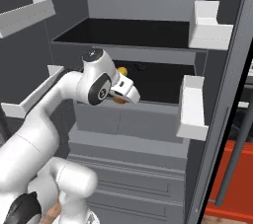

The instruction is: Pick the pear and apple from the fridge and place them on the plate next to the blender to make a fruit smoothie.

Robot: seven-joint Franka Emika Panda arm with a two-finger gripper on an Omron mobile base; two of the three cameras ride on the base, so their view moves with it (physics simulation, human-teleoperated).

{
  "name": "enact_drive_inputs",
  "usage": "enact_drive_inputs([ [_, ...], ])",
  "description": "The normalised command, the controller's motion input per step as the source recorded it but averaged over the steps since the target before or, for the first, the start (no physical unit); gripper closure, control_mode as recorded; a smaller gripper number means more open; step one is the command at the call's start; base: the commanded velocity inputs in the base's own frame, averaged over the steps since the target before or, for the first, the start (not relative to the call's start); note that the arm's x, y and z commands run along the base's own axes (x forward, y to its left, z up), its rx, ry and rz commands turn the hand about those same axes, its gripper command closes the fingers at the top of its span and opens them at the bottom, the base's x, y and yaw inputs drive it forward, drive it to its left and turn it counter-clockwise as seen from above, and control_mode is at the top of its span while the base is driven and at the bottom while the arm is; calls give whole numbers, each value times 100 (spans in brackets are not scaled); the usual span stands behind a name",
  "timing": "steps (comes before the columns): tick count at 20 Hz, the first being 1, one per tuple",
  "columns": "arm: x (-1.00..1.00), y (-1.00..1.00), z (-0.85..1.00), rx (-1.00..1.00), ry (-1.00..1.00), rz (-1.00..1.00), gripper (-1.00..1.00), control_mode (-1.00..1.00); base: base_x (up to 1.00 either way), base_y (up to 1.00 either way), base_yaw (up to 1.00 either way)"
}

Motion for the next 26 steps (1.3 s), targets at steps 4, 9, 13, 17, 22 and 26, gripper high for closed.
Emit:
enact_drive_inputs([
  [4,-97,72,0,0,14,0,100,-100,0,0,0],
  [9,-25,35,-14,-5,2,4,100,-100,0,0,0],
  [13,-5,0,-9,0,-1,0,100,-100,0,0,0],
  [17,-35,-1,-8,0,-9,-3,100,100,-25,-2,-2],
  [22,0,0,0,0,0,0,100,100,-100,-7,-13],
  [26,0,0,0,0,0,0,100,100,-100,1,-38],
])
